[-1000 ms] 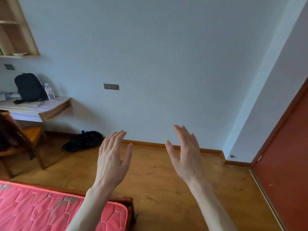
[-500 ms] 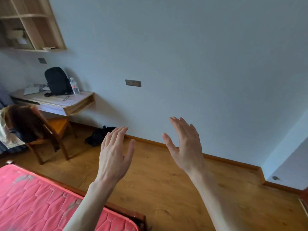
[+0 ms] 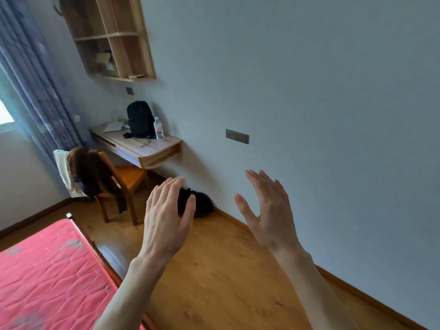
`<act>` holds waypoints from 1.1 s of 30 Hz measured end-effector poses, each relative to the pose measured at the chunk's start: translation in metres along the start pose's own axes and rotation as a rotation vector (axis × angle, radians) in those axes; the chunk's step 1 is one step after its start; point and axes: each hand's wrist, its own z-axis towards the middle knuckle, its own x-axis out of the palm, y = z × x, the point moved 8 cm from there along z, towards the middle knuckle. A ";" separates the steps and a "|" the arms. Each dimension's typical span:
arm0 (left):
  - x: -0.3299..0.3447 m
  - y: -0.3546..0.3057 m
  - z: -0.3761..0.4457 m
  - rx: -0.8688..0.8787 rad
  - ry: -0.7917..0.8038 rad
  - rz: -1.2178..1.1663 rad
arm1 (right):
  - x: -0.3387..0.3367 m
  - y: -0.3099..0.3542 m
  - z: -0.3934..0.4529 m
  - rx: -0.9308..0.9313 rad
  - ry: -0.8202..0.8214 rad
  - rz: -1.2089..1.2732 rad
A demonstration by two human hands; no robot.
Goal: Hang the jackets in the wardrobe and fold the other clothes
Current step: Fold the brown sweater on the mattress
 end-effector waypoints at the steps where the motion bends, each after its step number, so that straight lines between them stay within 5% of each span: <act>1: 0.000 0.006 0.006 -0.019 -0.013 0.011 | 0.011 -0.002 0.012 -0.010 0.015 0.022; 33: 0.032 0.398 0.213 -0.480 -0.271 0.223 | 0.438 0.134 0.344 -0.343 0.371 0.378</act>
